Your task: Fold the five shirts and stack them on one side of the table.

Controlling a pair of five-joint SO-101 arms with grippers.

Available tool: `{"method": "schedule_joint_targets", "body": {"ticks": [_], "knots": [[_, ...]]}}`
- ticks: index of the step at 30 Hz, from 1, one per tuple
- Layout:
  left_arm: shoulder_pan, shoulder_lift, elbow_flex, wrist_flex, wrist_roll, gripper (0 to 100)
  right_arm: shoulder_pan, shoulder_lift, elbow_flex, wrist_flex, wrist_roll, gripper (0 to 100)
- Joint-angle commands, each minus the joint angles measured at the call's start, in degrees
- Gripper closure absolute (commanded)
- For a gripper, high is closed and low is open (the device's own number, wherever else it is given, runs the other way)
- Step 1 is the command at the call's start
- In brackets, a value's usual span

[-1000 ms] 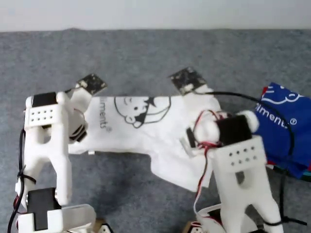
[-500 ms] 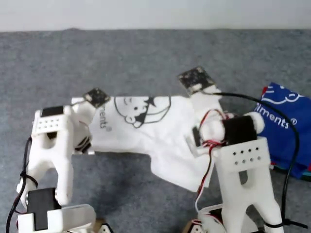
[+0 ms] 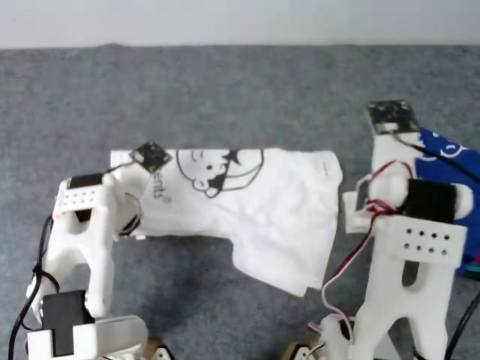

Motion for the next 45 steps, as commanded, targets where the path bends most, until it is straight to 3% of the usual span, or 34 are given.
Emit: {"method": "schedule_joint_targets", "body": {"ticks": [1,8,16,23,26,30,38,42,45], "knots": [[0.0,-0.44,-0.84,0.97,-0.44,99,3.65,-1.63,-0.26,1.98,-0.18,56.4],[-0.35,-0.44,-5.23,7.82,-0.7,99,8.31,-1.63,-0.26,1.98,-0.09,56.4],[-7.74,-0.44,-8.48,8.0,-4.57,99,13.14,-1.71,-0.26,2.07,9.14,56.4],[-7.38,-0.44,-7.96,7.91,-4.31,99,14.64,-1.71,-0.35,1.98,10.99,56.4],[-6.07,-0.7,-8.57,7.91,0.0,97,14.37,-1.71,-0.44,1.89,10.99,56.4],[-4.13,-0.97,-10.07,8.79,7.91,88,14.37,-1.71,-0.53,1.89,10.99,56.4],[1.49,-0.97,-22.64,16.18,14.15,88,14.37,-1.71,-0.35,1.98,10.99,56.4],[1.05,-0.35,-28.97,11.6,21.36,90,14.37,-1.71,-0.35,1.98,10.9,56.4],[1.76,0.35,-27.47,4.48,22.07,95,14.37,-1.27,-0.26,1.98,10.81,56.4]]}}
